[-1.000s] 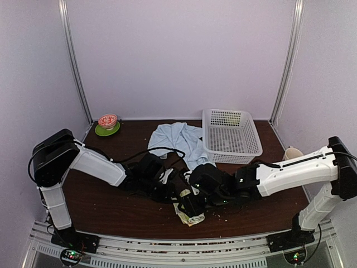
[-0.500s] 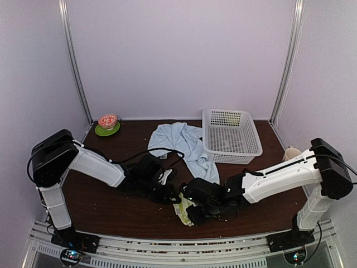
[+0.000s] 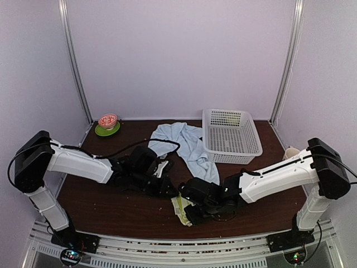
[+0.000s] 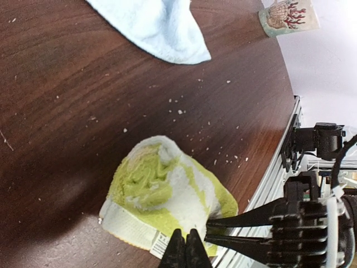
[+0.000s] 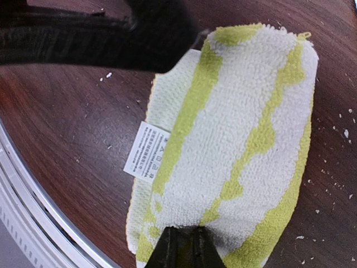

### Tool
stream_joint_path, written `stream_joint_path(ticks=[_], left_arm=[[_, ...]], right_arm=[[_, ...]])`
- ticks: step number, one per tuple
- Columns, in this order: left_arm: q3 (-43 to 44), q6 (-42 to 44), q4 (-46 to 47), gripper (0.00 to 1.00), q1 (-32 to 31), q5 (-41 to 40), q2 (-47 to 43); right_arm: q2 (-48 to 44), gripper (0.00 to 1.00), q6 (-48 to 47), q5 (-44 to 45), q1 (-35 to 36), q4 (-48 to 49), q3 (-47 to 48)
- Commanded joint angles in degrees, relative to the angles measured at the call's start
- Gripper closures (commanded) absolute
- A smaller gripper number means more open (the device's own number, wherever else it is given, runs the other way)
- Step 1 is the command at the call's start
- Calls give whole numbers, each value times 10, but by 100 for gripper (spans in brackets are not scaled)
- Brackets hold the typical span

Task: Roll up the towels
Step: Roll the towel at the center of the board.

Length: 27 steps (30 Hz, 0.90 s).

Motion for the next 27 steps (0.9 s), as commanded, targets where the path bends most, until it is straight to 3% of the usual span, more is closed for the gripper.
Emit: stream_joint_path(ticks=[1, 13, 21, 27], left_arm=[[40, 11, 1, 100, -3, 6, 15], [71, 0, 44, 100, -11, 39, 100], [49, 4, 41, 100, -9, 26, 124], [28, 2, 51, 100, -6, 17, 129]], right_arm=[[19, 88, 4, -11, 4, -9, -4], [7, 87, -1, -8, 3, -5, -4], [-39, 60, -14, -15, 4, -21, 11], [-85, 46, 12, -6, -14, -10, -21]])
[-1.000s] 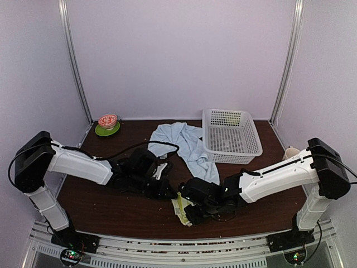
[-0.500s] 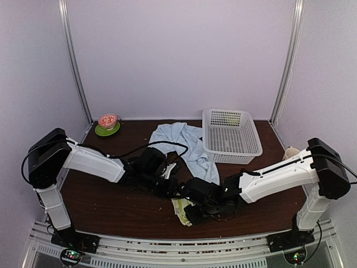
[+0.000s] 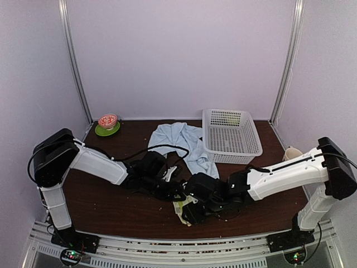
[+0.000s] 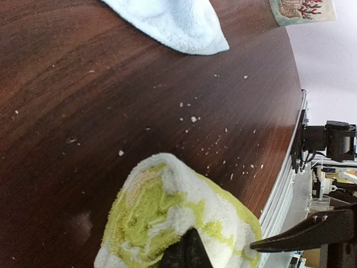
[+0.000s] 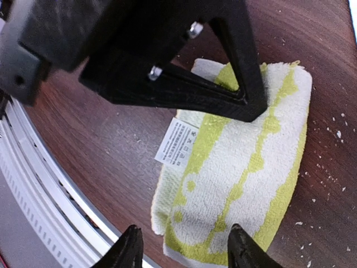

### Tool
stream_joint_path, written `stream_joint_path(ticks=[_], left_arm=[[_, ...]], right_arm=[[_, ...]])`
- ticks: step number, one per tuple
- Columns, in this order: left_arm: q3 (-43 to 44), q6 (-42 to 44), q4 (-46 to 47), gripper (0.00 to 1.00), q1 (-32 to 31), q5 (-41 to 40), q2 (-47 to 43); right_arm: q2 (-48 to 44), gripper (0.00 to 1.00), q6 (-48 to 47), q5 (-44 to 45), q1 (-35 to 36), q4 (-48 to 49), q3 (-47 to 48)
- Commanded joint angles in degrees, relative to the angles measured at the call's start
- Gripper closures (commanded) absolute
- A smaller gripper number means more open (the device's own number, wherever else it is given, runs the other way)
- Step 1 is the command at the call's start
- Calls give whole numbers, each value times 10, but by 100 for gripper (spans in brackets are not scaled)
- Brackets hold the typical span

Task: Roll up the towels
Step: Roll the towel at the center of the board.

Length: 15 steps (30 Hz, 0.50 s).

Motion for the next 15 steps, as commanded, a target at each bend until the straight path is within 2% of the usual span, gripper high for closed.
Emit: stream_joint_path(ticks=[1, 7, 15], left_arm=[[-20, 1, 4, 100, 2, -13, 17], [-35, 0, 7, 100, 2, -22, 14], [-58, -2, 13, 100, 2, -29, 4]], right_arm=[[-53, 44, 29, 1, -22, 17, -35], [-95, 42, 105, -39, -83, 140, -124], [-42, 42, 146, -120, -133, 254, -165]])
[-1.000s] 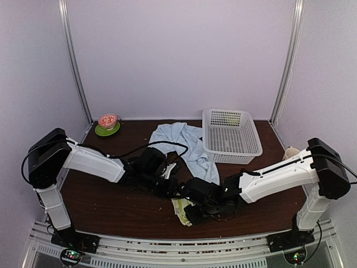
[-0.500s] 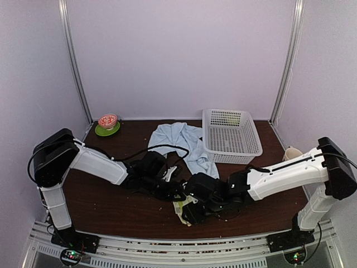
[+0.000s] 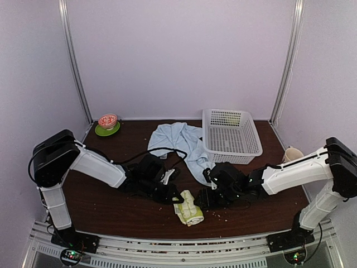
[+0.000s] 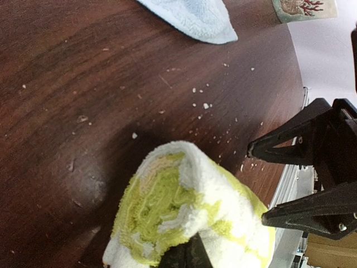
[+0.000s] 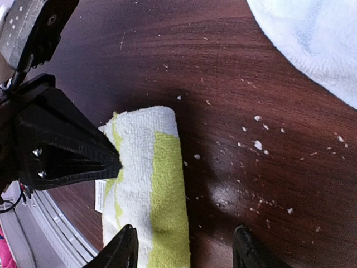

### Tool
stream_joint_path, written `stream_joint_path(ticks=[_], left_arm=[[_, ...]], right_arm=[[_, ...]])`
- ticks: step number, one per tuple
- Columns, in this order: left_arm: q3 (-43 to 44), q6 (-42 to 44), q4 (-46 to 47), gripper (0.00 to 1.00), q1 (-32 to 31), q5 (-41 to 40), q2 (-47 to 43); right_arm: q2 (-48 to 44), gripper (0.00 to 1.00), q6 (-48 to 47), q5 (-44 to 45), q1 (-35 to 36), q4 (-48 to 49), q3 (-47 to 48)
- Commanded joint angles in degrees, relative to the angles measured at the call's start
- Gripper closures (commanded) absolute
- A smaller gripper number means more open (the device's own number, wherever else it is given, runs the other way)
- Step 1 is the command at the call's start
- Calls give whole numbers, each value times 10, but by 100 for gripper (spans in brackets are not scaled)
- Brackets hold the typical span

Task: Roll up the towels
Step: Roll the towel at the center of the board.

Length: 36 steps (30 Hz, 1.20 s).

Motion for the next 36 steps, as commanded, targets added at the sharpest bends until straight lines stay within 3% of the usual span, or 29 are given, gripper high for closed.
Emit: stream_joint_path(ticks=[1, 8, 15, 20, 27, 36], left_arm=[[-26, -2, -24, 100, 1, -26, 4], [-38, 0, -23, 100, 1, -27, -3], [-56, 13, -51, 100, 1, -41, -49], [-66, 23, -88, 100, 1, -48, -110], [-57, 35, -130, 100, 1, -62, -179], [6, 37, -95, 100, 1, -37, -113]], right_arm=[[38, 42, 41, -64, -11, 102, -12], [91, 45, 58, -100, -11, 132, -2], [123, 60, -6, -34, 11, -32, 85], [142, 62, -41, 28, 30, -118, 141], [157, 64, -53, 59, 44, -152, 168], [162, 64, -53, 63, 50, -153, 179]])
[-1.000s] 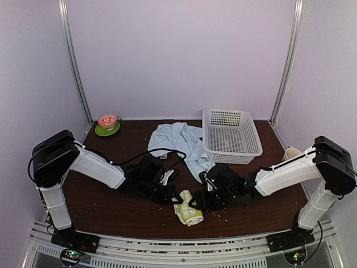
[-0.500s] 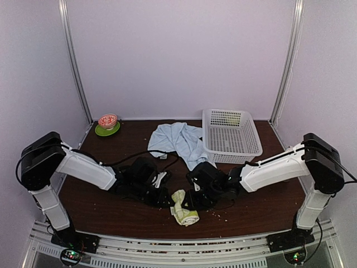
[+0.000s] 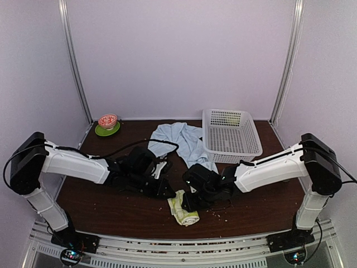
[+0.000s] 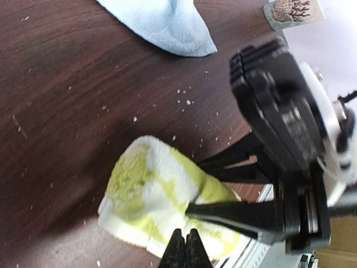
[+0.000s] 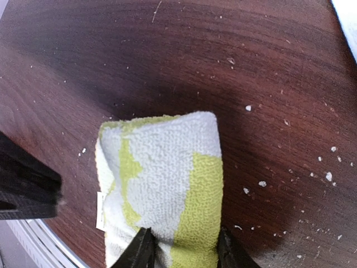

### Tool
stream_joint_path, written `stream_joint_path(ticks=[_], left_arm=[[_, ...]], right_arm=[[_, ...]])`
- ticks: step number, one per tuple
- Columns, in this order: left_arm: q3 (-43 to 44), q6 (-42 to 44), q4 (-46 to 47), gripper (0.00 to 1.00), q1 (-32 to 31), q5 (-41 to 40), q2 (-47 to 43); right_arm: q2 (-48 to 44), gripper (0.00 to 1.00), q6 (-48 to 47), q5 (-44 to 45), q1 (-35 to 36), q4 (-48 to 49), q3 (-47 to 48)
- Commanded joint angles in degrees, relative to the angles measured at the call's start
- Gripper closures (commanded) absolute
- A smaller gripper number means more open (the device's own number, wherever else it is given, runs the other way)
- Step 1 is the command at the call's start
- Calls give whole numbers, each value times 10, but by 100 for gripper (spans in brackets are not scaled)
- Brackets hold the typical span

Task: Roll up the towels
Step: Roll the towel at the center of the board.

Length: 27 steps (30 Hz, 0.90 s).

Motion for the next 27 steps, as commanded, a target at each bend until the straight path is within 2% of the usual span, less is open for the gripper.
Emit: stream_joint_path(ticks=[1, 20, 27], left_arm=[[33, 3, 38, 100, 1, 15, 41], [85, -5, 54, 100, 1, 29, 108], [41, -19, 86, 100, 1, 30, 143]], right_arm=[[18, 64, -9, 24, 5, -39, 4], [31, 63, -12, 25, 15, -43, 29], [2, 51, -9, 23, 16, -41, 20]])
